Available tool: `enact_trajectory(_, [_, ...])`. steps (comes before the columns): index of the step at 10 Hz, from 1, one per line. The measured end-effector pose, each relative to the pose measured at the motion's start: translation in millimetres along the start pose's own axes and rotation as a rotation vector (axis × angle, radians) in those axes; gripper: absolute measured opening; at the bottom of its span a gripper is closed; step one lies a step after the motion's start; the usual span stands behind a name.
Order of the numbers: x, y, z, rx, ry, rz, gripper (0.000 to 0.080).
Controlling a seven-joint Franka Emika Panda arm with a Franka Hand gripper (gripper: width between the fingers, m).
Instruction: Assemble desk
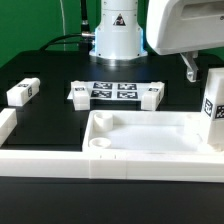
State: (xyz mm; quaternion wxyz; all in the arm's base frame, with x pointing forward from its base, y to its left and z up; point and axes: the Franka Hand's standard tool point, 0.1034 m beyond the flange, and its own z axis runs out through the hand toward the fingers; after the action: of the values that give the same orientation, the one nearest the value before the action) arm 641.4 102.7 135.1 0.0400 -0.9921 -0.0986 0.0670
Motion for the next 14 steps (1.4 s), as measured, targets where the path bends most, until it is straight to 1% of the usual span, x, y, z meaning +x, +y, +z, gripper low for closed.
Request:
enact_trajectory(3, [7.3,2.7,3.1,0.002,0.006,-0.009,0.0649])
enact_trajectory(5, [13.2,9.5,6.2,0.006,0.011,-0.005,0.0649])
enact_trajectory(9, [12.5,9.5,9.5,0.006,0.008,-0.005,0.0636])
enact_trajectory(11, [12.4,9.5,9.6,0.006,0.008,-0.005,0.0286])
enact_trajectory(14, [12.4,9.4,9.6,0.007,0.008,0.007,0.0288])
